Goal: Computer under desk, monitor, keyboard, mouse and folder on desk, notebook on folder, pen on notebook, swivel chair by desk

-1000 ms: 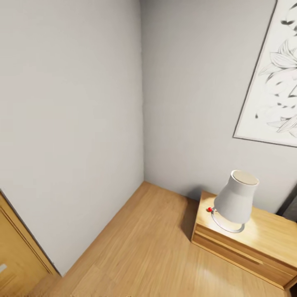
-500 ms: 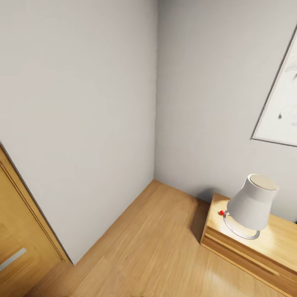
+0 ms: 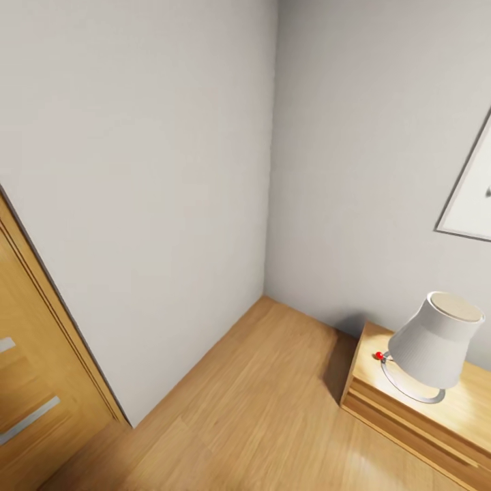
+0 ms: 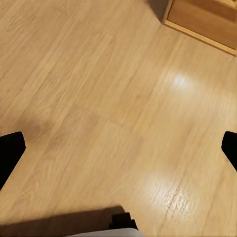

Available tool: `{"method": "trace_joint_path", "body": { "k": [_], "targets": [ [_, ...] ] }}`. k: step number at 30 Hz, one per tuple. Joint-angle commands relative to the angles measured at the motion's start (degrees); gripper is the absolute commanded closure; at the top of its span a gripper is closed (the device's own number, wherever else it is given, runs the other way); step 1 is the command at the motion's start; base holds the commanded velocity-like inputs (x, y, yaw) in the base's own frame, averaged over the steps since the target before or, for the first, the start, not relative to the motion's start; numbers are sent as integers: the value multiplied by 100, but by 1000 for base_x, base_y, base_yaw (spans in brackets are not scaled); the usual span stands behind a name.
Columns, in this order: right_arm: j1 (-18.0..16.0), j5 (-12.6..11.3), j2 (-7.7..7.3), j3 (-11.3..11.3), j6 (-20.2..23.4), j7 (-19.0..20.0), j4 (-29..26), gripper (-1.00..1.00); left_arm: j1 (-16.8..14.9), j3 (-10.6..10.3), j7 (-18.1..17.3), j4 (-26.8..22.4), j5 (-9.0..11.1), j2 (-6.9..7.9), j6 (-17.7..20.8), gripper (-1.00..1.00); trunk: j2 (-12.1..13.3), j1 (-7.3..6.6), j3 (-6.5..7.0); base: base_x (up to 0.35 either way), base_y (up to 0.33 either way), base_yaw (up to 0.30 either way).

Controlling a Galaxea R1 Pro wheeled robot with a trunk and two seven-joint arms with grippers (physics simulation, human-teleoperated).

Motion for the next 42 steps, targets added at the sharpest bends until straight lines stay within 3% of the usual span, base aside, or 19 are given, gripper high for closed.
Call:
{"method": "trace_joint_path", "body": {
  "k": [1, 32, 36, 42],
  "targets": [
    [-4, 31, 4, -15, -75, -15, 33, -100, -4, 26, -54, 6, 48, 2, -6, -100, -6, 1, -9, 0, 0, 37],
    [-4, 55, 29, -8, -255, -51, 155, -100, -4, 26, -54, 6, 40, -1, -11, -100, -6, 1, -10, 0, 0, 254],
    [-4, 369, 65, -6, -525, -150, 164, -100, -4, 24, -54, 6, 40, -1, -14, -100, -6, 1, -10, 0, -40, 283],
    [-4, 1150, 281, 0, -1055, -1190, 412, -100, -4, 5, -54, 6, 37, -12, -15, -100, -6, 1, -10, 0, -261, 285]
  ]
}}
